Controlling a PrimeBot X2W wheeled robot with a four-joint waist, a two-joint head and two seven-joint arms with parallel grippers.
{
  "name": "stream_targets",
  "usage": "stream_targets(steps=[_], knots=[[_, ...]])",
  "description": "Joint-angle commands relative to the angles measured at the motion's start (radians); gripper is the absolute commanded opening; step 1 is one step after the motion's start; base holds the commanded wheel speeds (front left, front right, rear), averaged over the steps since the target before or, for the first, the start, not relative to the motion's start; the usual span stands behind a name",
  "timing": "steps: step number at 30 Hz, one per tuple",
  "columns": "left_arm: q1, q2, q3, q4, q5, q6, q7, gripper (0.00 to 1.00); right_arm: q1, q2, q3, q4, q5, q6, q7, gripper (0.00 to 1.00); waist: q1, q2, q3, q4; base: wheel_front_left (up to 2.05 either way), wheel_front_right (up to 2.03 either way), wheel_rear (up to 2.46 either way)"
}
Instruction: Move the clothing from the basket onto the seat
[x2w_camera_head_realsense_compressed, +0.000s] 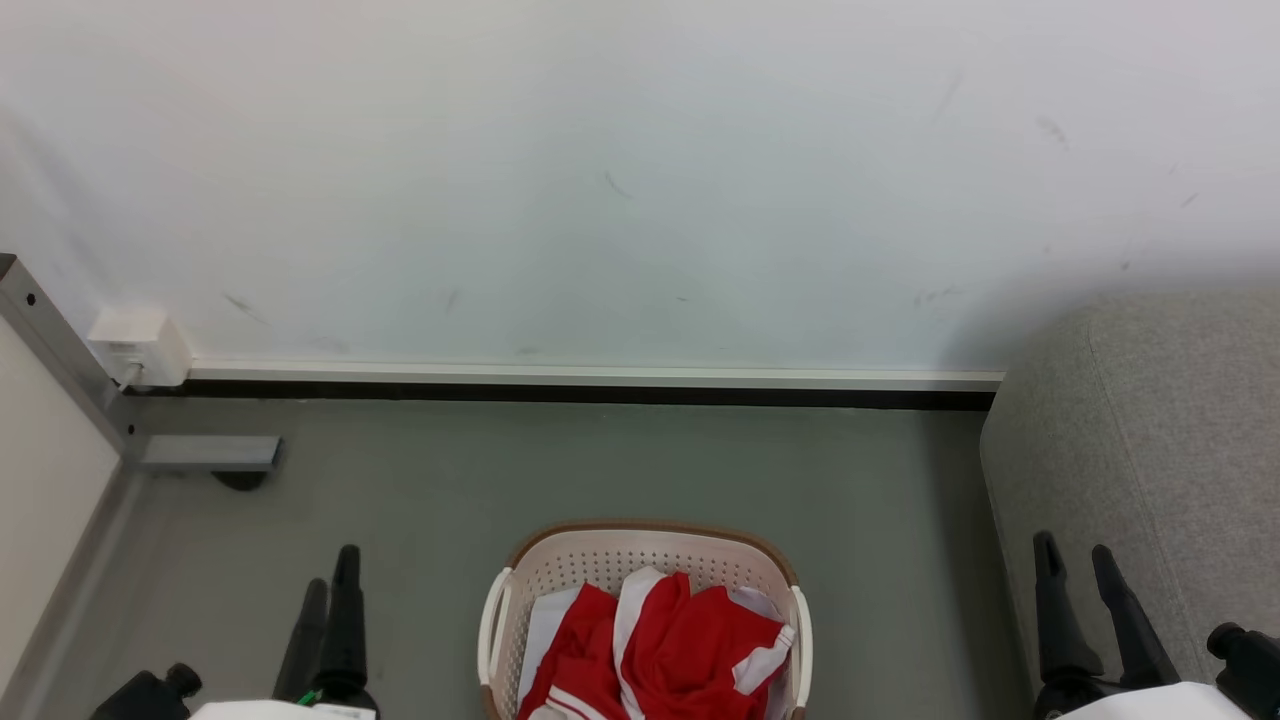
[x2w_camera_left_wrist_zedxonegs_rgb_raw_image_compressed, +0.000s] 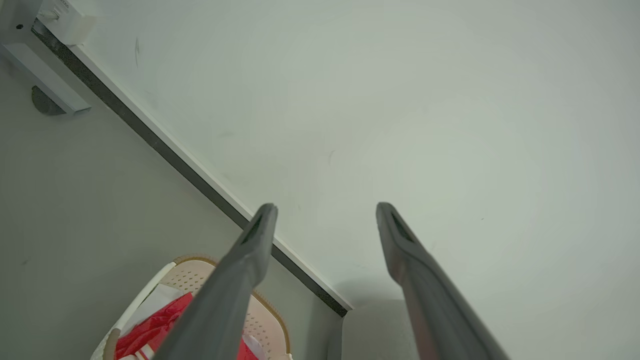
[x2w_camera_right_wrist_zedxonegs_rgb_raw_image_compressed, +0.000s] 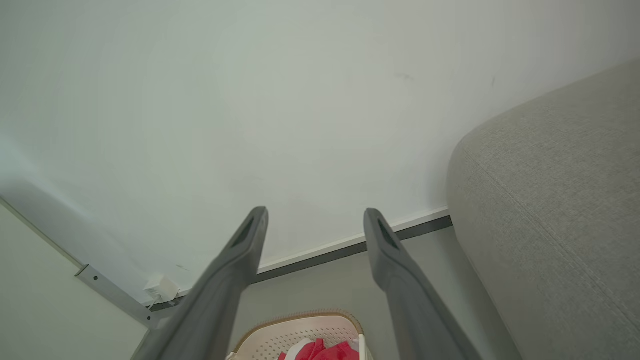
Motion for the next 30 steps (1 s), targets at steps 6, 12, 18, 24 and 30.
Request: stream_targets(steps=[6, 12, 18, 24, 30], knots=[[0.009, 0.007, 0.001, -0.033, 0.151, 0.002, -0.026, 1.0, 0.002, -0.013, 0.005, 0.003, -0.129, -0.001, -0.028, 1.0, 0.0, -0.0001, 0.0, -0.001, 0.0, 0.0, 0.0], [0.017, 0.008, -0.001, -0.046, 0.261, 0.009, -0.042, 1.0, 0.004, -0.014, 0.005, 0.012, -0.218, -0.001, -0.043, 1.0, 0.0, -0.0001, 0.001, -0.002, 0.0, 0.0, 0.0], [0.024, 0.008, -0.009, -0.054, 0.356, 0.018, -0.055, 1.0, 0.006, -0.014, 0.002, 0.019, -0.281, -0.001, -0.055, 1.0, 0.0, -0.0001, 0.002, -0.002, 0.0, 0.0, 0.0], [0.034, 0.009, -0.016, -0.058, 0.471, 0.037, -0.072, 1.0, 0.01, -0.015, -0.005, 0.032, -0.359, -0.001, -0.072, 1.0, 0.0, -0.0001, 0.001, -0.002, 0.0, 0.0, 0.0], [0.042, 0.009, -0.014, -0.054, 0.531, 0.048, -0.084, 1.0, 0.015, -0.015, -0.008, 0.047, -0.409, -0.002, -0.085, 1.0, 0.0, -0.0001, 0.001, -0.003, 0.0, 0.0, 0.0]])
